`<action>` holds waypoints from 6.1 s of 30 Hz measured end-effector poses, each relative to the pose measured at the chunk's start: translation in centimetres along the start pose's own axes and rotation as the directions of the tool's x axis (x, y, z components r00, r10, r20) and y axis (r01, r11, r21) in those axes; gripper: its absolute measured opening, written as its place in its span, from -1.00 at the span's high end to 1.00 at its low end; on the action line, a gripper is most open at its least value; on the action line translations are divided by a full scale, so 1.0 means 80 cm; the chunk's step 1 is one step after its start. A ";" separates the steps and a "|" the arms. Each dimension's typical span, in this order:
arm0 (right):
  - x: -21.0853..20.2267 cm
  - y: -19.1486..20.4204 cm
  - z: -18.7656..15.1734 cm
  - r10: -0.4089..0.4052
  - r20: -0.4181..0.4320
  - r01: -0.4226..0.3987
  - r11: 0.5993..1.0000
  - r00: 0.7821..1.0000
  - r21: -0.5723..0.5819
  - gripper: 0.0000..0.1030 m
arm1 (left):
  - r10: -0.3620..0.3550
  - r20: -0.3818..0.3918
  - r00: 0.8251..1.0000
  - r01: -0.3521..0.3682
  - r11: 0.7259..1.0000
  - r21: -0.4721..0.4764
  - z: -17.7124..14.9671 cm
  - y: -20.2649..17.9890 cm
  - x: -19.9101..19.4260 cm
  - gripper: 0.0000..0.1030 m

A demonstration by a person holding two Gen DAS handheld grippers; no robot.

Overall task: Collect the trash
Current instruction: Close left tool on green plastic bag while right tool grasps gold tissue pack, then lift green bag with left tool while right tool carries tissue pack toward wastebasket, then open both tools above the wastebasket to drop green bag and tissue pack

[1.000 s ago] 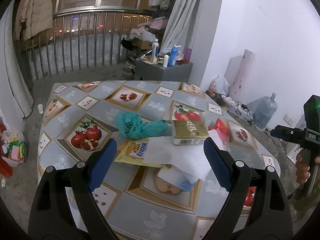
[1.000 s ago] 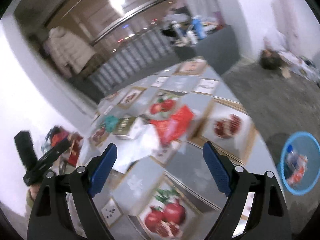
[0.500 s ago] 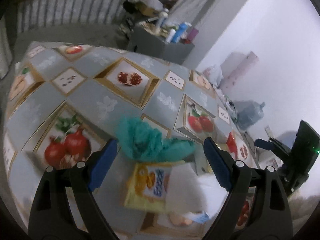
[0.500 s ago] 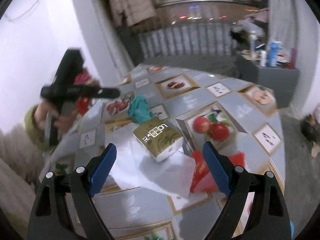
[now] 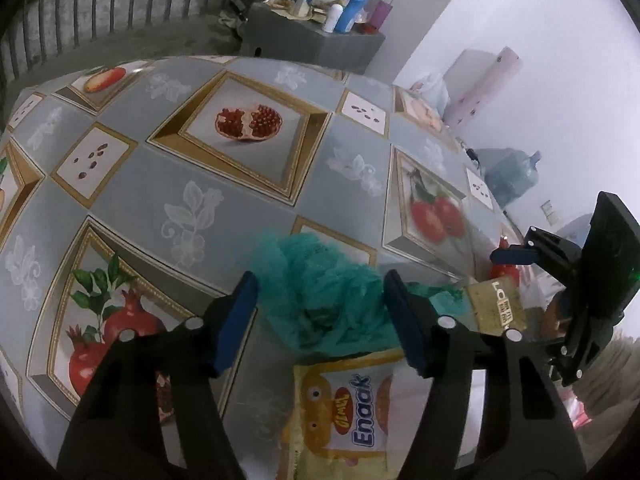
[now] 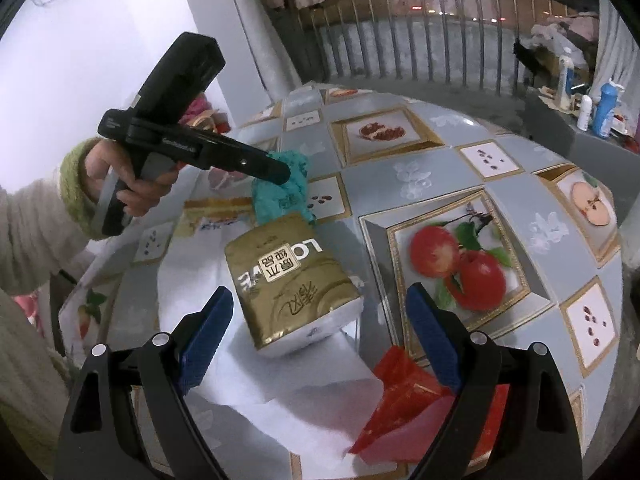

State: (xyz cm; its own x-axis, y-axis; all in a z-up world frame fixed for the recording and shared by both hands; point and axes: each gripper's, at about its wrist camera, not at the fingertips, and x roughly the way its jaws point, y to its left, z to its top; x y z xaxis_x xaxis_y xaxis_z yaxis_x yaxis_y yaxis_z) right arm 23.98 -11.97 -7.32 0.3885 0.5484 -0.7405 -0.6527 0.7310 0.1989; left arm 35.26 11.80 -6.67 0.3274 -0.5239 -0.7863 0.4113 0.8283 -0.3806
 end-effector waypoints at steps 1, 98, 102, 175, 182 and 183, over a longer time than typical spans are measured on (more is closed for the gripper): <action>0.002 0.000 -0.001 0.002 0.000 -0.002 1.000 1.000 -0.001 -0.66 | -0.003 0.003 1.000 0.003 1.000 -0.001 -0.001 0.001 -0.002 -0.12; -0.146 0.058 -0.167 -0.239 0.094 0.184 0.900 0.967 0.396 -0.07 | 0.214 0.176 0.961 -0.236 0.965 0.116 -0.262 -0.176 -0.100 0.10; -0.129 0.059 -0.181 -0.335 -0.032 0.325 0.881 0.942 0.345 -0.07 | 0.215 0.176 0.961 -0.236 0.965 0.113 -0.262 -0.174 -0.101 0.10; -0.364 -0.240 -0.533 -0.615 -0.186 0.202 -0.044 0.766 0.978 -0.13 | 0.100 -0.495 0.863 0.284 0.714 0.640 -0.100 -0.652 0.378 0.04; -0.339 -0.297 -0.590 -0.588 -0.224 0.161 -0.158 0.777 0.974 -0.47 | 0.128 -0.530 0.839 0.238 0.789 0.567 -0.112 -0.665 0.450 -0.43; -0.336 -0.298 -0.595 -0.585 -0.233 0.163 -0.171 0.777 0.972 -0.47 | 0.116 -0.527 0.842 0.238 0.796 0.556 -0.109 -0.667 0.447 -0.43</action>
State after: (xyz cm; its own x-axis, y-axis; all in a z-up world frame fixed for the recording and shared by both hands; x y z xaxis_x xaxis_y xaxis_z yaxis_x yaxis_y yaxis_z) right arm -1.87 -63.44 -22.72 0.5320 -0.0956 -0.8413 0.8068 0.3589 0.4694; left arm 17.59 -49.40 -18.76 -0.1249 -0.2401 -0.9627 0.8786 0.4239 -0.2198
